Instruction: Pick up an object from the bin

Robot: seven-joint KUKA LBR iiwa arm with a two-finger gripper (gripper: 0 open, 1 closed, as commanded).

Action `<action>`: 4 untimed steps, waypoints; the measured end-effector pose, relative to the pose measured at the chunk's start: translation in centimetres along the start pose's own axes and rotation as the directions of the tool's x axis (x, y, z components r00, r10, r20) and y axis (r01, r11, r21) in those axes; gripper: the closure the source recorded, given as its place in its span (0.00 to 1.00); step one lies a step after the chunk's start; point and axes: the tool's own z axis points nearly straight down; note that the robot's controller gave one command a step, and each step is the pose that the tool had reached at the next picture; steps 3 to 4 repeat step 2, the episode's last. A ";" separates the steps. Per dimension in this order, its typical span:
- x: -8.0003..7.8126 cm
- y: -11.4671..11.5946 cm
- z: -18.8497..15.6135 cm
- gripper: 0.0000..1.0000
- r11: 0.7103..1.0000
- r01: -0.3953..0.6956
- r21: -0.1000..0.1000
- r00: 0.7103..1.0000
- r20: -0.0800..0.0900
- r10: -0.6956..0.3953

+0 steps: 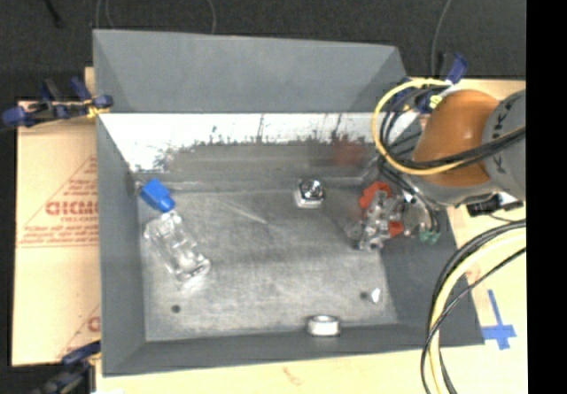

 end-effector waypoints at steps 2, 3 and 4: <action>4.6 -1.1 -21.0 1.00 0.988 0.155 0.013 0.988 -0.008 -0.155; 4.6 -1.1 -21.0 1.00 0.988 0.155 0.013 0.988 -0.008 -0.155; 4.6 -1.1 -21.0 1.00 0.988 0.155 0.013 0.988 -0.008 -0.155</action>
Offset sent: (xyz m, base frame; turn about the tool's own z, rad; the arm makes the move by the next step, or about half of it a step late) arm 0.0018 0.0001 0.0803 -0.0228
